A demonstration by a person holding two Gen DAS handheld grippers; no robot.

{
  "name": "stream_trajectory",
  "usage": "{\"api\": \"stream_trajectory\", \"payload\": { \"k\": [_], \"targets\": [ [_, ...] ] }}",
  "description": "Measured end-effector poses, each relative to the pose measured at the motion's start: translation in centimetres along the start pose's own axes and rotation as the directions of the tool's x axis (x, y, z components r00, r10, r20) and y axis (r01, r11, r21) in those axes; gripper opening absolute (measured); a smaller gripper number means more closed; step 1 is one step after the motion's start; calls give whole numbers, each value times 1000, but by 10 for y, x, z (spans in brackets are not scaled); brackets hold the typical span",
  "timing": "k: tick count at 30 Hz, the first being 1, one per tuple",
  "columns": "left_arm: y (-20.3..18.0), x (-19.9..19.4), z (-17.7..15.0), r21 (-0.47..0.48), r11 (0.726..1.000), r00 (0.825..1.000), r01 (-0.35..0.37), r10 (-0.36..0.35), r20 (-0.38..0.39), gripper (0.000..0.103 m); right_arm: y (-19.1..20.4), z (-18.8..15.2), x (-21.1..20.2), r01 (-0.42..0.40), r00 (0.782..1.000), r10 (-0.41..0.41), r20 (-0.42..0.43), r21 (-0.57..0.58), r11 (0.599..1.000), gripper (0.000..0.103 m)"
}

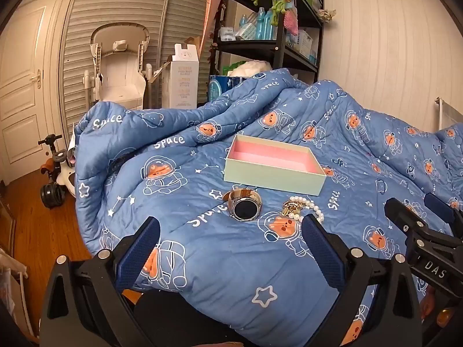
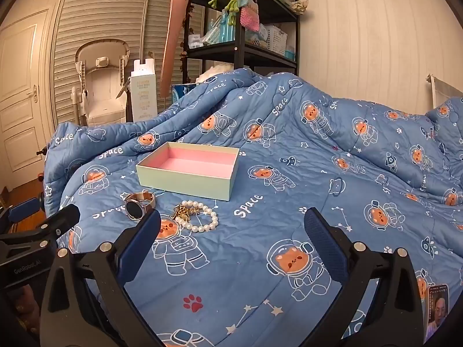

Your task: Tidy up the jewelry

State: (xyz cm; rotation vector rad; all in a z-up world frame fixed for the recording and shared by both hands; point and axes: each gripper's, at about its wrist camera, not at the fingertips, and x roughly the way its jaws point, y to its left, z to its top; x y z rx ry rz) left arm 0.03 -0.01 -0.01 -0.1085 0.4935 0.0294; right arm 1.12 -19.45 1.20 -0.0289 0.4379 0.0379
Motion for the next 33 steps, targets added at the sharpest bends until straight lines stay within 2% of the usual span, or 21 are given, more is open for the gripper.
{"api": "stream_trajectory", "payload": {
  "k": [33],
  "targets": [
    [0,-2,-2,1,1000,1000,-8,8,2,96,1,0,1,-5,1000,5,-4,2,1000,98]
  ]
}}
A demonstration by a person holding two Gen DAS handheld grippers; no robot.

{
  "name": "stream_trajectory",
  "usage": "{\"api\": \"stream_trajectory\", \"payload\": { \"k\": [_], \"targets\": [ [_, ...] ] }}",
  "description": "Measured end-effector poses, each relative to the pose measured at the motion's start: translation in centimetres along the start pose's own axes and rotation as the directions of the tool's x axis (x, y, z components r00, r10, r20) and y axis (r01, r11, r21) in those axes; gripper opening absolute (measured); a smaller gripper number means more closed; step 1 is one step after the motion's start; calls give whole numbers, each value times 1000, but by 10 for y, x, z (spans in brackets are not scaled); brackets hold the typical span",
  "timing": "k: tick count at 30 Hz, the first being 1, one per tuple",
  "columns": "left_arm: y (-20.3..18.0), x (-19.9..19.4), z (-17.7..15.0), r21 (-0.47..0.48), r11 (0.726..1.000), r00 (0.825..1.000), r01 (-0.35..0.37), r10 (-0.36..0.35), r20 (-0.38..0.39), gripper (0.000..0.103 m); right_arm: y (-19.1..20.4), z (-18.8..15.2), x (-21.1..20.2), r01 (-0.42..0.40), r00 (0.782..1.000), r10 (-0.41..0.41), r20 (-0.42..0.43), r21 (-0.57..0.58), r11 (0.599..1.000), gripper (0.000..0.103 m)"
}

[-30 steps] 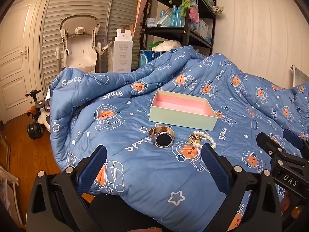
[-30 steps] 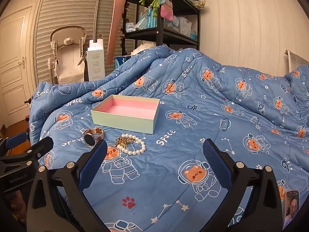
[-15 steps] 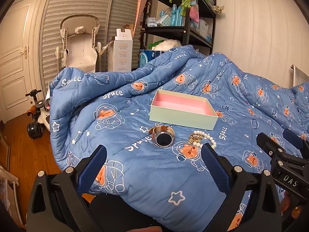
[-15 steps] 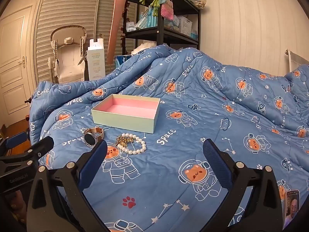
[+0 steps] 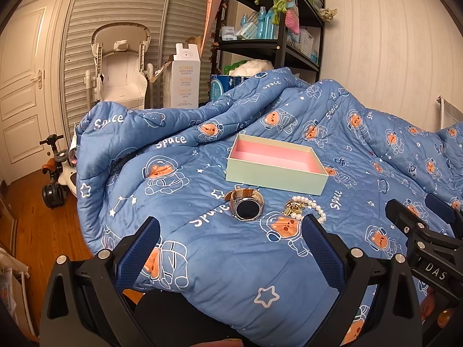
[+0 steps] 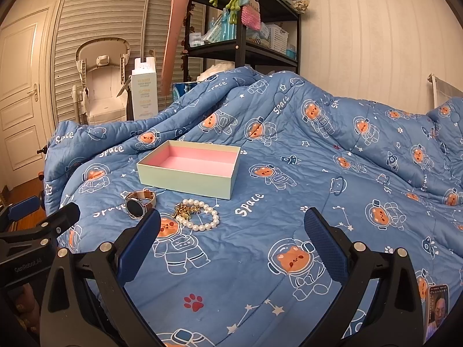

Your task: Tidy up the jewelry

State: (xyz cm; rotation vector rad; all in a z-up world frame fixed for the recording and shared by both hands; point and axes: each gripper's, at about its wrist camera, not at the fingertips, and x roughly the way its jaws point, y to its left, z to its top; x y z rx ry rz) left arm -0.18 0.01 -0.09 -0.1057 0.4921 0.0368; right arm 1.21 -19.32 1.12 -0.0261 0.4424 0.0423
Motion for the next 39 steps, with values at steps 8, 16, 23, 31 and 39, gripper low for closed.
{"api": "stream_trajectory", "payload": {
  "k": [8,16,23,31,39],
  "targets": [
    [2,1,1,-1,1000,1000,-2,2,-2,96,0,0,0,1,1000,-1,-1,0,1000,98],
    [2,1,1,-1,1000,1000,-3,3,-4,96,0,0,0,0,1000,0,-2,0,1000,98],
    [3,1,1,-1,1000,1000,-3,3,-5,96,0,0,0,0,1000,0,-3,0,1000,98],
    [3,2,0,-1,1000,1000,-3,3,-6,96,-1,0,1,0,1000,0,-3,1,1000,98],
    [3,2,1,-1,1000,1000,-4,4,-7,96,-1,0,0,-1,1000,1,-4,0,1000,98]
  ]
}}
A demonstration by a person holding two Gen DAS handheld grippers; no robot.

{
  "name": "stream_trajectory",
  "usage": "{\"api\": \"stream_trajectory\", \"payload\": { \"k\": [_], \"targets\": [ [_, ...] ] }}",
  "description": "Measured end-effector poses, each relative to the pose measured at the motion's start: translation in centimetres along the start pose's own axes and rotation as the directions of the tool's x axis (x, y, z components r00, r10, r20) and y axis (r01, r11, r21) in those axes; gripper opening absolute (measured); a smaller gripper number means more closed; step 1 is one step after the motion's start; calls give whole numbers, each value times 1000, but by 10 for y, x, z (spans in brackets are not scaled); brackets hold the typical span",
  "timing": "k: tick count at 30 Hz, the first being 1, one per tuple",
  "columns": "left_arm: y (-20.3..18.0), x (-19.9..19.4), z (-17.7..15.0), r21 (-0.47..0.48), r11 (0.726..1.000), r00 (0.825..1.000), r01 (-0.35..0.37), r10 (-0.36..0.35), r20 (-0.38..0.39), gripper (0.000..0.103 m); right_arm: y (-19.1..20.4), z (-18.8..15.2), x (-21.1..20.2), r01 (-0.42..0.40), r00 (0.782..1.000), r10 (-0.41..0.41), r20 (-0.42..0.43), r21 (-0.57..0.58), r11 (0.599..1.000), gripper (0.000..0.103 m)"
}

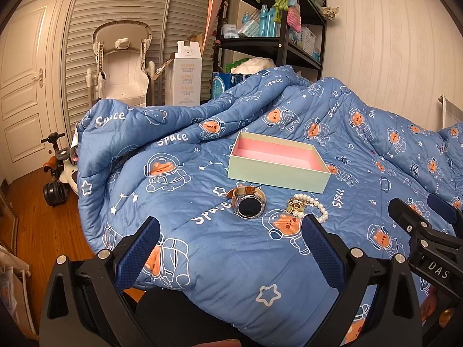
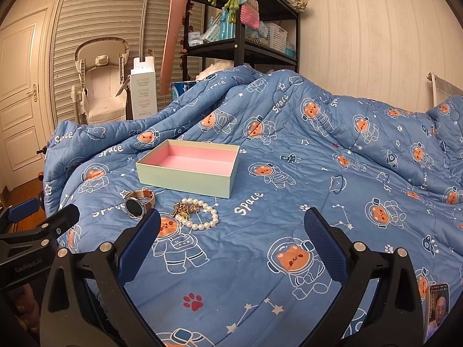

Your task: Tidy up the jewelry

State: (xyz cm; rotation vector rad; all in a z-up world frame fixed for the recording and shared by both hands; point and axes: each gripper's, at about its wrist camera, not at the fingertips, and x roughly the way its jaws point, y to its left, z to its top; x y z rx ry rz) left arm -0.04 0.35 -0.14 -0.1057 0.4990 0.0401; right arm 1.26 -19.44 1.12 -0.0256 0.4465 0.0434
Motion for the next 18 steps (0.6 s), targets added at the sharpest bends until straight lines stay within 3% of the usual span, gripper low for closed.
{"api": "stream_trajectory", "payload": {
  "k": [18],
  "targets": [
    [2,1,-3,-4,1000,1000,-1,1,-7,96,-1,-1,0,2,1000,-2,-5,1,1000,98]
  ]
}}
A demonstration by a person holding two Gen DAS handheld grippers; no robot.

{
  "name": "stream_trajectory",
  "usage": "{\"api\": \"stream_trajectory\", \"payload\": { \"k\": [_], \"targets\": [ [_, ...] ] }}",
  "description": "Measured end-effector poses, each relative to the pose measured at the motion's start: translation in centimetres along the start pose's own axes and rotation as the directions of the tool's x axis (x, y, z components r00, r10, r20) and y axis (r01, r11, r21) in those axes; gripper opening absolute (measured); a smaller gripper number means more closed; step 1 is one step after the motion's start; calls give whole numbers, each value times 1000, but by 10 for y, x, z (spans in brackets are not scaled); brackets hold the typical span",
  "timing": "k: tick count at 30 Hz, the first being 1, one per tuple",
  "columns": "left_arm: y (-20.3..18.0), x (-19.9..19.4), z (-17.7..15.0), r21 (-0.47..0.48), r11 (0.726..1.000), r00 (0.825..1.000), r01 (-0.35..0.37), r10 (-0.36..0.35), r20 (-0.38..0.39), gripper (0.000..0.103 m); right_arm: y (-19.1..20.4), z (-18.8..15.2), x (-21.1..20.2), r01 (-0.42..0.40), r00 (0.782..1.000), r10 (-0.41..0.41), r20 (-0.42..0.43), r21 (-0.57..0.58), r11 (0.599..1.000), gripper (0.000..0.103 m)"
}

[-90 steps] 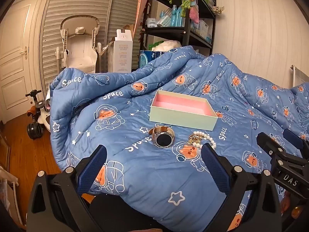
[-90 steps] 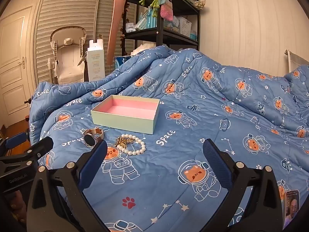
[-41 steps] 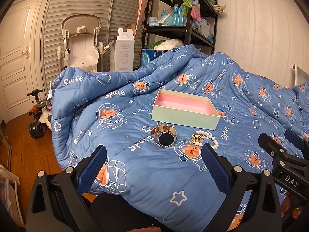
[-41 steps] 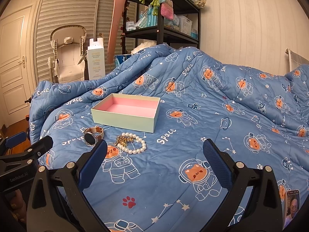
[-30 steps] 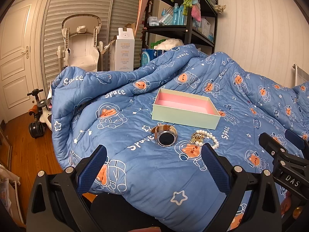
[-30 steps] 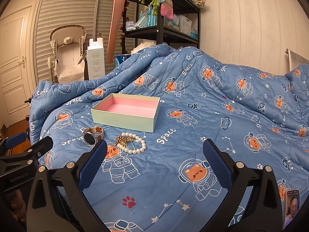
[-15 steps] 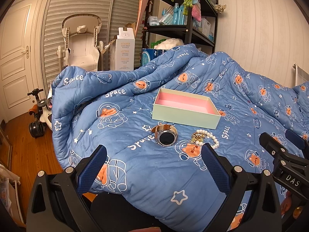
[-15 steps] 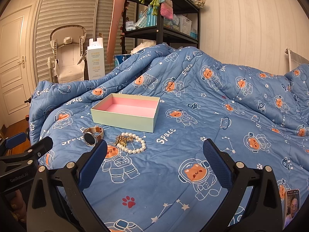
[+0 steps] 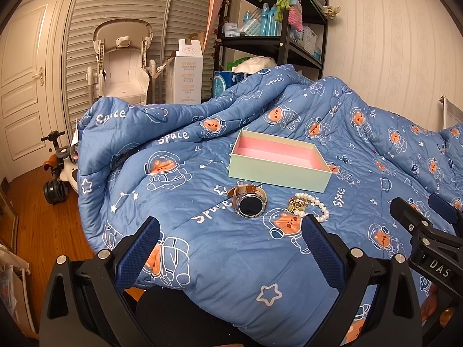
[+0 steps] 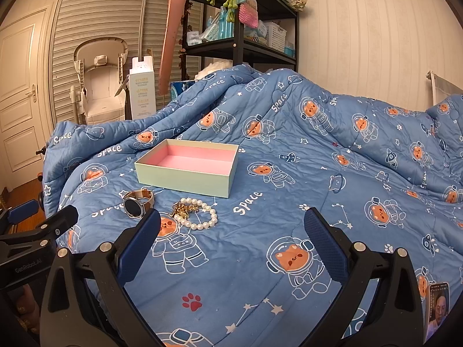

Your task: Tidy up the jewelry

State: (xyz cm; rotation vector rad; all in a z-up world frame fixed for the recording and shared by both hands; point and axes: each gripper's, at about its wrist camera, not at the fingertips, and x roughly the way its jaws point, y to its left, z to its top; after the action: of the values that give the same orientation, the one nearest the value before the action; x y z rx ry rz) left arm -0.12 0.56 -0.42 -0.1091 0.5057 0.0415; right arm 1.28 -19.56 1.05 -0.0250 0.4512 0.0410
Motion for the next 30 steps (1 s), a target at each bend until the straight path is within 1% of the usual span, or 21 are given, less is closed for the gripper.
{"api": "stream_trajectory", "payload": {
  "k": [5,9,12,15,17,19,23,26,28,30],
  "targets": [
    [0,0,-1,0,1000,1000,3,-3,-1,96,-1,-1,3,-3,1000,3,-9,-2,1000,98],
    [1,3,-5,-3,1000,1000,26,-26,-13,96,-1,-1,7,-28,999,28,-26,5,1000,98],
    [-1,9,-5,-3,999,999,41,-41,-33,96,0,-2,17,-55,996,56,-65,7,998,98],
    [-2,14,-5,-5,999,997,51,-51,-58,96,0,-4,31,-87,988,86,-124,4,996,98],
    [-2,20,-4,-9,998,995,62,-62,-81,96,0,-5,41,-106,980,105,-169,8,994,98],
    [0,27,-4,-22,996,990,89,-91,-107,96,0,-5,53,-129,969,129,-210,13,992,98],
    [5,43,-1,-32,992,979,126,-129,-159,96,-1,-3,79,-192,935,184,-303,4,981,98],
    [6,53,2,6,991,972,137,-133,-191,96,0,-2,97,-228,911,206,-358,-18,974,98],
    [5,58,5,40,988,970,146,-135,-202,96,0,-1,107,-251,895,228,-385,-10,968,98],
    [5,65,9,62,986,966,152,-135,-219,96,0,0,116,-283,873,260,-413,6,959,98]
  ]
}}
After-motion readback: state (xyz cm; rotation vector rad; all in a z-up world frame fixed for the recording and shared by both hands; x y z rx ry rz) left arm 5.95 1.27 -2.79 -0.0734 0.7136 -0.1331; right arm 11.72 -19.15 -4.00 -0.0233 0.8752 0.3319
